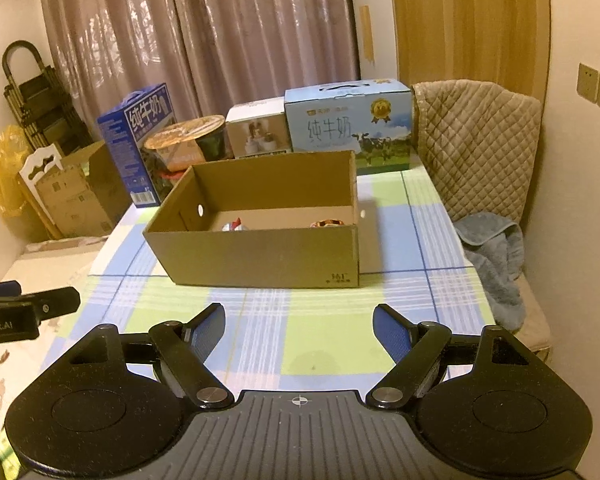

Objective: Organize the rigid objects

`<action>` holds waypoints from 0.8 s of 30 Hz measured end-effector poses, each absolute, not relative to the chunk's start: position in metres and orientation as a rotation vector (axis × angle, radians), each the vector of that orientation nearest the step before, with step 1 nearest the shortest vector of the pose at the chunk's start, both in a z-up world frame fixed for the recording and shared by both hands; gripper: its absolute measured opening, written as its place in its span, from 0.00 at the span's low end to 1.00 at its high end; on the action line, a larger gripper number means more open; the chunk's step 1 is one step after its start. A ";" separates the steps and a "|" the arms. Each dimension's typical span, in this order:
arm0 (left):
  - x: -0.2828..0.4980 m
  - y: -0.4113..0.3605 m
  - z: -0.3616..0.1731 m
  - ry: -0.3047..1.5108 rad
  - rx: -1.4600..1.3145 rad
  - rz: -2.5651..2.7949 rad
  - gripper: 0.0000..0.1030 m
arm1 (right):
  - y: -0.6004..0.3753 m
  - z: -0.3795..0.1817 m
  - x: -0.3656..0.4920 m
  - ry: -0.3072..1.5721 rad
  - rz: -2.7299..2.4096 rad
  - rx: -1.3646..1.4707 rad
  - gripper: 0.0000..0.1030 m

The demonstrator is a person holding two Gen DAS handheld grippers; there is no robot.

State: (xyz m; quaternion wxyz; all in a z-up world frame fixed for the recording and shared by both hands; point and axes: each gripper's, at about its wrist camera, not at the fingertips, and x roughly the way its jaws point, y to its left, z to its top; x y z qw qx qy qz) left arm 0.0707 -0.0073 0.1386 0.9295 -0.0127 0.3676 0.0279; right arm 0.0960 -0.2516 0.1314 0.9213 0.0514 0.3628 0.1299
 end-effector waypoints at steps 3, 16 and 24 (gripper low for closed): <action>0.064 -0.012 0.140 0.748 -0.014 0.042 0.99 | -0.253 0.131 0.090 0.740 0.263 0.094 0.76; 0.046 -0.021 0.137 0.753 0.003 0.007 0.99 | -0.253 0.129 0.074 0.738 0.255 0.077 0.76; 0.040 -0.022 0.134 0.755 0.006 0.009 0.99 | -0.247 0.131 0.064 0.723 0.262 0.057 0.76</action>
